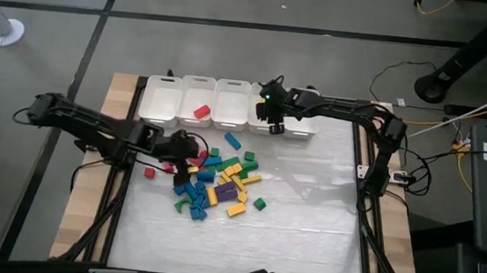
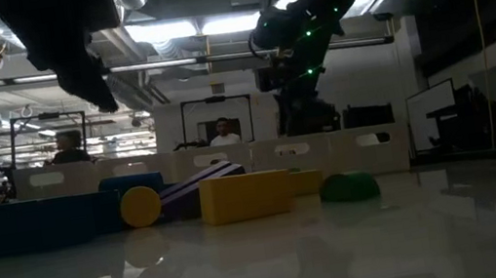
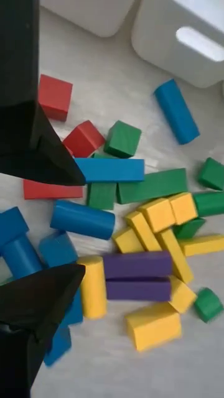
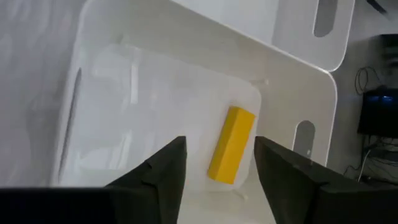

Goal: Sort blocks
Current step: Put the yellow block into the middle right white bin, then put the blue block into the left white bin, then put the yellow block into the middle right white bin

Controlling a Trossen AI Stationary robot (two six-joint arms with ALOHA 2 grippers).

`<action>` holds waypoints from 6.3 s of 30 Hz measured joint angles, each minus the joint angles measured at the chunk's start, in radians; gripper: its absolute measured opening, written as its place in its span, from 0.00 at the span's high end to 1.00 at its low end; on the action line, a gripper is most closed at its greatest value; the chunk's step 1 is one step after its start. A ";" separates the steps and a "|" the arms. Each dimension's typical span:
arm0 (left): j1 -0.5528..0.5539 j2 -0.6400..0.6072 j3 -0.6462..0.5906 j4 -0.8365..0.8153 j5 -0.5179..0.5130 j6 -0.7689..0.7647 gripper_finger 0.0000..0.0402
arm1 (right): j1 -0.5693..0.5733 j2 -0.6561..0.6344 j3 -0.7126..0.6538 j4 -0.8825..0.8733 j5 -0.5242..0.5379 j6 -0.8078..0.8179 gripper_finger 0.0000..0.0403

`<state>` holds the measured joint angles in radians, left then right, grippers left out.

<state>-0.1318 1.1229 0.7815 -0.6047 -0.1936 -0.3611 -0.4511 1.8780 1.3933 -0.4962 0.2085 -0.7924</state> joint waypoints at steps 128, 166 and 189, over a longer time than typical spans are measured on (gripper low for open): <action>0.715 -0.119 -0.052 -0.215 -0.358 -0.104 0.48 | 0.445 -0.071 -0.309 0.175 -0.374 0.478 0.47; 0.238 -0.194 0.002 -0.694 0.265 -0.609 0.52 | 0.443 0.025 0.032 -0.297 -0.107 0.353 0.83; 0.222 -0.193 -0.059 -0.620 0.113 -0.742 0.52 | 0.036 0.023 0.213 -0.427 0.084 0.236 0.78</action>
<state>0.0906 0.9298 0.7223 -1.2251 -0.0806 -1.1036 -0.4147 1.9007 1.6066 -0.9230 0.2929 -0.5561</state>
